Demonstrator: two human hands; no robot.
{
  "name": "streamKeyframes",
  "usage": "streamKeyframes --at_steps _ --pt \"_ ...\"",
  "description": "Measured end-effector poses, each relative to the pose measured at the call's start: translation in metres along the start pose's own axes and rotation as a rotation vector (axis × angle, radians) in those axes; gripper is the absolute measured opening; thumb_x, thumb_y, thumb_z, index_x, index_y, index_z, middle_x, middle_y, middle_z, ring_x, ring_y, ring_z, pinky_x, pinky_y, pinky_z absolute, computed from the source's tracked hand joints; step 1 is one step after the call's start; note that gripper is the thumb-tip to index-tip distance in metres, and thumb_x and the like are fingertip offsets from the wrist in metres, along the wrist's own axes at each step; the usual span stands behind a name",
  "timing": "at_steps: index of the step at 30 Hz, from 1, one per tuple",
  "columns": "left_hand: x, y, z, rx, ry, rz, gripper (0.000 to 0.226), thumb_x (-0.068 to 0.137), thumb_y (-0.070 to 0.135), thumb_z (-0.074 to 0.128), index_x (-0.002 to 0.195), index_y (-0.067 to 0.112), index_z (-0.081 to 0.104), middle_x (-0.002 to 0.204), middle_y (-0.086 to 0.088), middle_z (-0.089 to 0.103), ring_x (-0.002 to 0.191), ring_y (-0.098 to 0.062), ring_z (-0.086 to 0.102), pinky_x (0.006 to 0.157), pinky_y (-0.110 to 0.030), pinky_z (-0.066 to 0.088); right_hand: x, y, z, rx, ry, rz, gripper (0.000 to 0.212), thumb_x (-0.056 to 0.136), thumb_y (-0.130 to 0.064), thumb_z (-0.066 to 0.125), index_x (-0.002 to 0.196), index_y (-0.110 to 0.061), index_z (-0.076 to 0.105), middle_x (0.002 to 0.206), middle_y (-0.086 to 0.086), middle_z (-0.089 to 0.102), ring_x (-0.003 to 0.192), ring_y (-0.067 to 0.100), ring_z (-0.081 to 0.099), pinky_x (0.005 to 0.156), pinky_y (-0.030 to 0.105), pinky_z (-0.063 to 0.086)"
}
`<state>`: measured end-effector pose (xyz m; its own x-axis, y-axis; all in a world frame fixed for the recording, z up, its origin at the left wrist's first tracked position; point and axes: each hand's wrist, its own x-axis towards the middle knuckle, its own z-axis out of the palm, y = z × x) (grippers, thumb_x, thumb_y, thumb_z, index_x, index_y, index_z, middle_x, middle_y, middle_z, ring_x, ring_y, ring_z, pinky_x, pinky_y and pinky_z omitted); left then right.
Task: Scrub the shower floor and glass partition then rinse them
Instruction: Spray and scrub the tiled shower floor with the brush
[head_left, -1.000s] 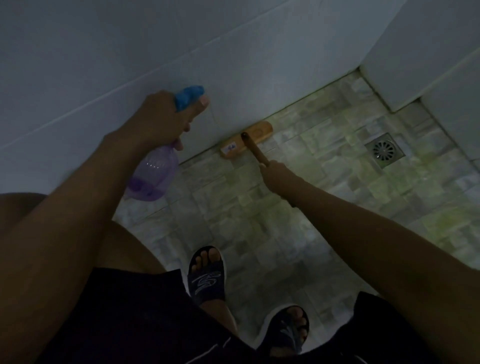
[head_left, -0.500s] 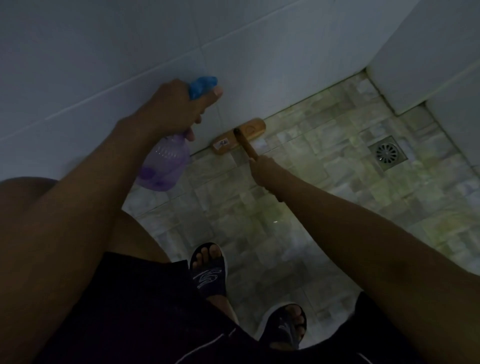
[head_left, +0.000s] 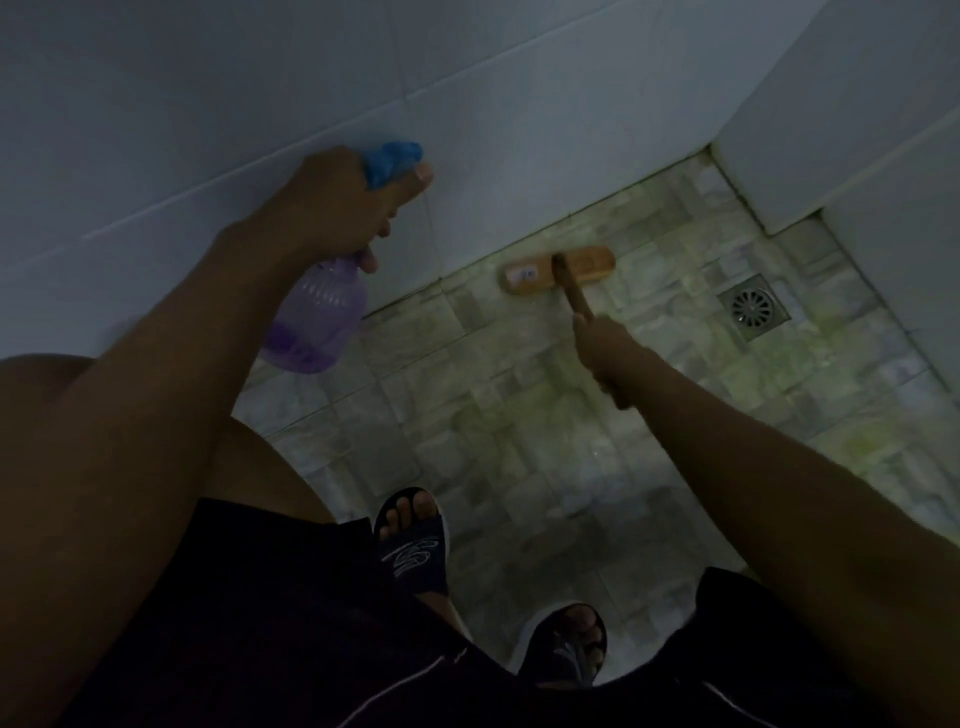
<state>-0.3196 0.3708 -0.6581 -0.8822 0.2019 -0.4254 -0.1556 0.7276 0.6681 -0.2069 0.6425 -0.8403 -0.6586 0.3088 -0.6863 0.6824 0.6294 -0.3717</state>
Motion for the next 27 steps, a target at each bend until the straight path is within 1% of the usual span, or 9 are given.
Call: streamKeyframes --at_steps 3,6,9,13,15,17,22,25,27 --pt "0.001 0.003 0.002 -0.014 -0.003 0.004 0.053 0.087 0.068 0.054 0.088 0.017 0.062 0.082 -0.006 0.065 0.039 -0.010 0.059 0.045 -0.023 0.049 0.002 -0.042 0.028 0.071 -0.034 -0.045 0.048 0.109 -0.027 0.026 0.133 0.006 0.050 0.127 0.028 0.057 0.114 0.043 0.057 0.081 0.040 0.042" --pt "0.005 0.008 0.004 -0.018 -0.009 0.007 0.059 0.083 0.072 0.056 0.087 0.014 0.063 0.082 -0.006 0.066 0.039 -0.011 0.059 0.048 -0.025 0.050 -0.022 -0.043 0.062 0.015 -0.088 -0.102 0.048 0.109 -0.034 0.031 0.127 0.003 0.055 0.120 0.022 0.062 0.099 0.035 0.063 0.078 0.038 0.051" --pt "0.006 0.012 0.008 -0.033 -0.029 0.017 0.061 0.083 0.073 0.056 0.094 0.013 0.064 0.086 -0.007 0.067 0.045 -0.015 0.061 0.054 -0.028 0.053 -0.049 -0.009 0.066 -0.015 -0.105 -0.096 0.049 0.107 -0.043 0.034 0.118 -0.002 0.059 0.109 0.016 0.066 0.082 0.025 0.059 0.069 0.033 0.045" --pt "0.006 0.015 0.012 -0.005 -0.051 0.027 0.062 0.084 0.072 0.055 0.100 0.013 0.063 0.089 -0.005 0.066 0.044 -0.012 0.060 0.045 -0.021 0.050 -0.074 0.058 0.041 -0.070 -0.123 -0.005 0.055 0.106 -0.049 0.033 0.119 -0.002 0.059 0.113 0.018 0.065 0.097 0.033 0.063 0.076 0.033 0.045" --pt "0.007 0.013 0.015 0.029 -0.058 0.020 0.062 0.084 0.073 0.053 0.097 0.013 0.063 0.090 -0.005 0.066 0.046 -0.015 0.062 0.051 -0.024 0.050 -0.074 0.073 0.023 -0.069 -0.098 0.084 0.059 0.105 -0.052 0.031 0.122 -0.001 0.057 0.115 0.021 0.064 0.094 0.035 0.063 0.071 0.034 0.047" --pt "0.009 0.012 0.019 0.047 -0.067 0.016 0.062 0.083 0.074 0.052 0.092 0.014 0.063 0.090 -0.006 0.066 0.050 -0.018 0.063 0.058 -0.028 0.050 -0.067 0.064 0.010 -0.018 -0.055 0.123 0.057 0.106 -0.048 0.030 0.123 -0.001 0.056 0.114 0.022 0.063 0.085 0.031 0.059 0.061 0.033 0.045" --pt "0.011 0.018 0.024 0.031 -0.084 0.025 0.059 0.082 0.074 0.055 0.082 0.016 0.062 0.086 -0.006 0.064 0.043 -0.012 0.061 0.051 -0.025 0.051 -0.030 -0.013 0.016 0.248 -0.033 0.152 0.045 0.106 -0.042 0.030 0.123 -0.007 0.054 0.096 0.018 0.065 0.070 0.030 0.063 0.059 0.036 0.054" --pt "0.015 0.022 0.027 0.034 -0.075 0.041 0.061 0.082 0.075 0.055 0.080 0.015 0.063 0.086 -0.009 0.067 0.042 -0.014 0.062 0.057 -0.031 0.053 -0.019 -0.043 0.031 0.381 -0.146 0.159 0.045 0.104 -0.038 0.037 0.122 0.000 0.055 0.106 0.018 0.066 0.089 0.036 0.069 0.078 0.045 0.060" --pt "0.017 0.024 0.028 0.035 -0.075 0.046 0.066 0.081 0.075 0.055 0.084 0.010 0.065 0.088 -0.012 0.069 0.045 -0.016 0.064 0.063 -0.037 0.057 -0.020 -0.042 0.047 0.481 -0.229 0.130 0.042 0.106 -0.033 0.041 0.122 0.003 0.055 0.104 0.019 0.065 0.087 0.032 0.069 0.072 0.039 0.058"
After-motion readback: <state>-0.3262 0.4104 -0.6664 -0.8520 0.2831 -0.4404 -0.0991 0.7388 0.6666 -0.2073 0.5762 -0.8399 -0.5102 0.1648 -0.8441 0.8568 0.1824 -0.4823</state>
